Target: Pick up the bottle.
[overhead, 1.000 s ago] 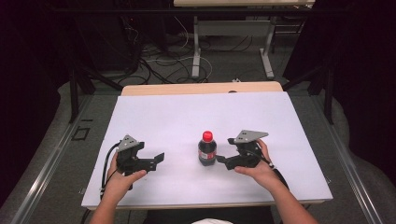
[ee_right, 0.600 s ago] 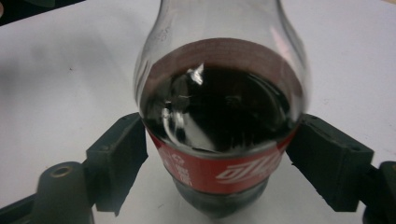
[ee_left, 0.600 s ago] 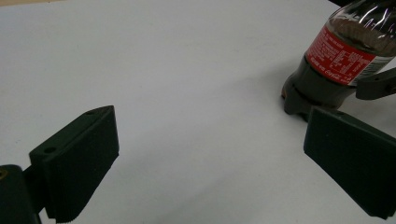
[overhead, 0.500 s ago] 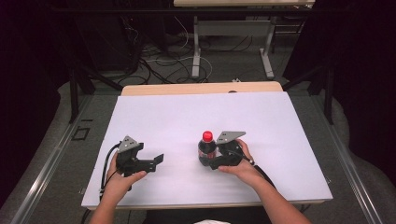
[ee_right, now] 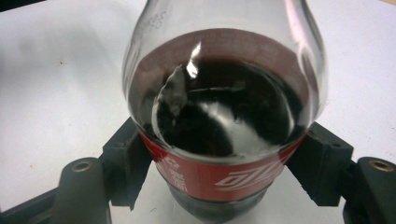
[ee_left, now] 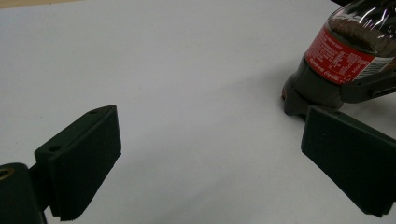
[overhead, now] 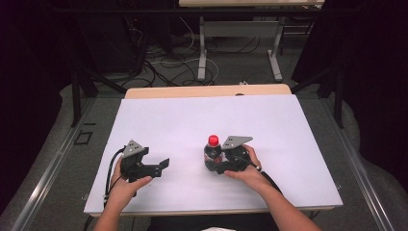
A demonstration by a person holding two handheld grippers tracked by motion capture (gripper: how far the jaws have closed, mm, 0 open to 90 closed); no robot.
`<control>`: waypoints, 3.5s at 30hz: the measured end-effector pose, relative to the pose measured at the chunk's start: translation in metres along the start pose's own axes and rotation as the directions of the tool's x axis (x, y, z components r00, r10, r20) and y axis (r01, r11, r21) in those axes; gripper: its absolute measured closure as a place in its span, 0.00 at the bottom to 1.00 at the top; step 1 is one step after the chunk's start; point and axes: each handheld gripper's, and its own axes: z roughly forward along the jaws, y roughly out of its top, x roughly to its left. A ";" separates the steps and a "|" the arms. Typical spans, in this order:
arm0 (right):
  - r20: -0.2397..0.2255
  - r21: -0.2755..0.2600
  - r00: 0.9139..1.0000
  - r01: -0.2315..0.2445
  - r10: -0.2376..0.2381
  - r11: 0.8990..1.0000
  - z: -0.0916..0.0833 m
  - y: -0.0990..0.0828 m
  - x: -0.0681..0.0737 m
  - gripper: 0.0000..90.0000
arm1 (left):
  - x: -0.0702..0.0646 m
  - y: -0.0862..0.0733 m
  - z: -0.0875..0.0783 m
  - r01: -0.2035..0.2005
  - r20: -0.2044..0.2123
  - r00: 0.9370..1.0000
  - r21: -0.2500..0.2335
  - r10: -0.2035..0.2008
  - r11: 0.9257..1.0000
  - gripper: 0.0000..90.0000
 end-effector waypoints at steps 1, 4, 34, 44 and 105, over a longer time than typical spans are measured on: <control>-0.001 0.000 1.000 0.003 -0.003 1.000 0.000 0.000 0.001 0.32 | 0.000 0.000 0.000 -0.004 0.002 1.000 -0.001 0.004 1.000 0.06; 0.014 0.000 1.000 0.006 -0.006 1.000 -0.003 0.001 0.003 0.32 | -0.001 0.001 0.000 -0.010 0.006 1.000 -0.007 0.010 1.000 0.06; -0.036 -0.018 0.999 0.017 -0.018 1.000 -0.054 -0.006 0.054 0.32 | -0.096 0.068 -0.006 -0.154 0.319 0.933 -0.060 0.166 0.986 0.29; -0.038 -0.010 0.999 0.011 -0.012 1.000 -0.051 -0.012 0.055 0.32 | -0.117 0.088 0.002 -0.206 0.354 0.914 -0.023 0.201 0.978 0.37; -0.114 -0.029 0.993 0.000 -0.003 1.000 -0.051 -0.011 0.062 0.32 | -0.141 0.094 0.026 -0.256 0.454 0.864 0.019 0.219 0.967 0.67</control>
